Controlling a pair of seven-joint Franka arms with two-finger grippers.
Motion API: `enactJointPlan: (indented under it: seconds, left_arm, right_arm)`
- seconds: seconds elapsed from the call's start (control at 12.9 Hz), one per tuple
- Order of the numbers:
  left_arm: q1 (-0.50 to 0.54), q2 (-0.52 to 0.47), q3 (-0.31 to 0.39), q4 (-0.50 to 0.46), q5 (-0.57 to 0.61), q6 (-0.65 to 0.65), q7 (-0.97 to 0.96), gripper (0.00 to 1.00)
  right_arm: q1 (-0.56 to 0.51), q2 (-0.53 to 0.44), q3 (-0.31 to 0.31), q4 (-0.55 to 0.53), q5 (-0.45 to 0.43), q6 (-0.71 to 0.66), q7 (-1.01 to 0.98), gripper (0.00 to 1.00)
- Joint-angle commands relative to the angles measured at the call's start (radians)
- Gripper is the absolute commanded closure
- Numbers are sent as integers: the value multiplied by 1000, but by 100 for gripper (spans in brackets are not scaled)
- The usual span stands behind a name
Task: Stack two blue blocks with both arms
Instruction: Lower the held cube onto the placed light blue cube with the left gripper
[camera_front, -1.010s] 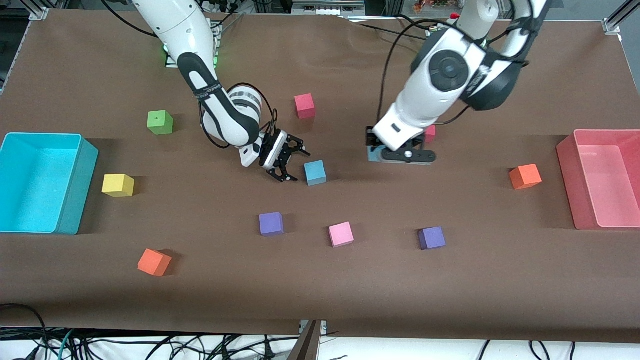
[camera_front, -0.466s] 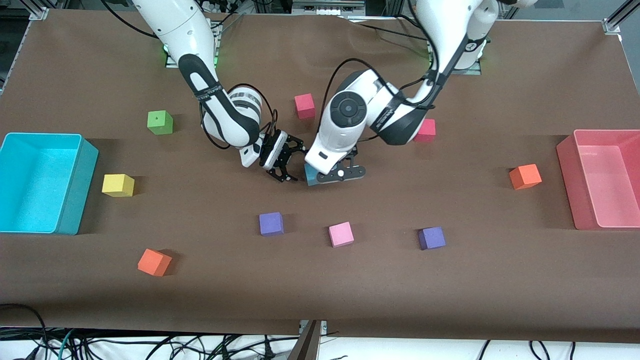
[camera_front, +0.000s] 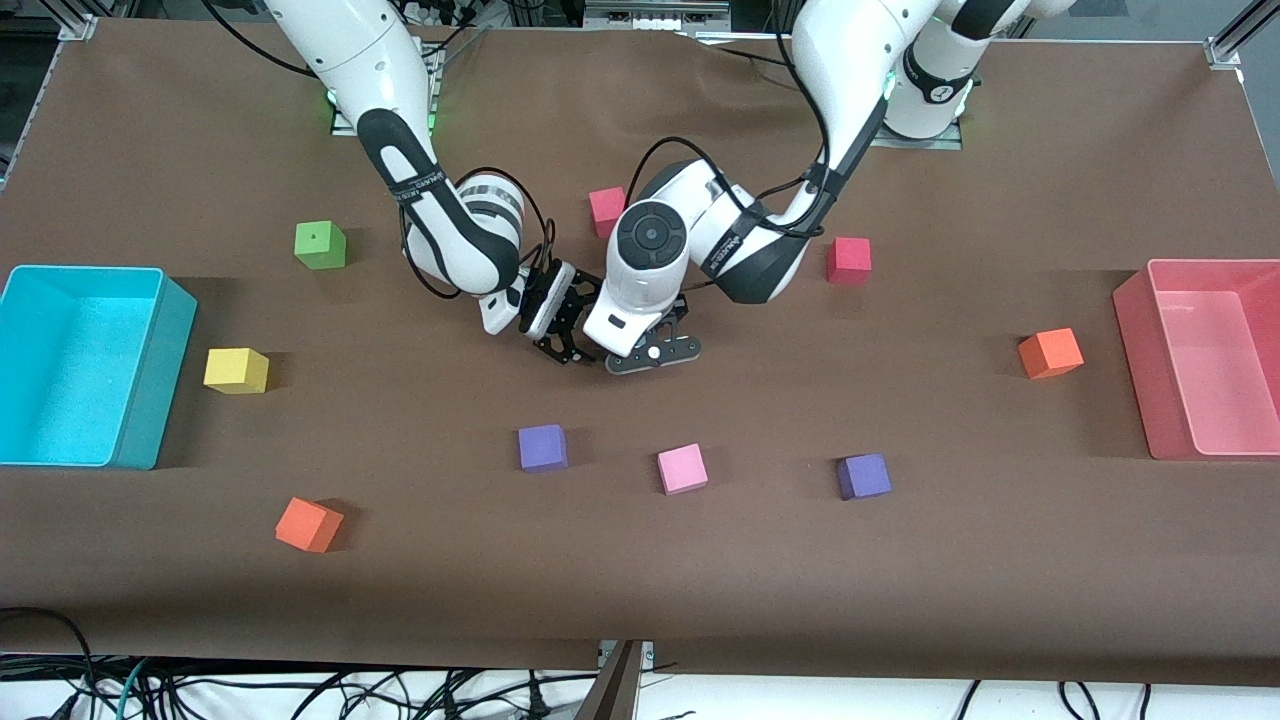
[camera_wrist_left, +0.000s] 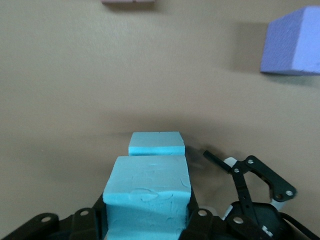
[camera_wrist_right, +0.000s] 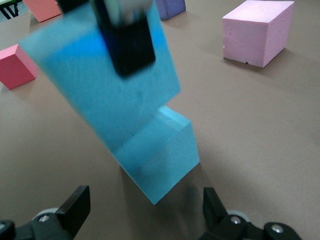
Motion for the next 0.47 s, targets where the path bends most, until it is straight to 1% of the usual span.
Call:
enactJointPlan:
  seconds: [0.0,0.39]
  left_arm:
    - [-18,30,27,52,-4,-18,-16,100]
    - [-29,53,29,56,-4,6,-36,100]
  right_arm:
    - [10,10,-7,15,21,-5,-25,0]
    - [9,11,-7,15,21,-5,-25,0]
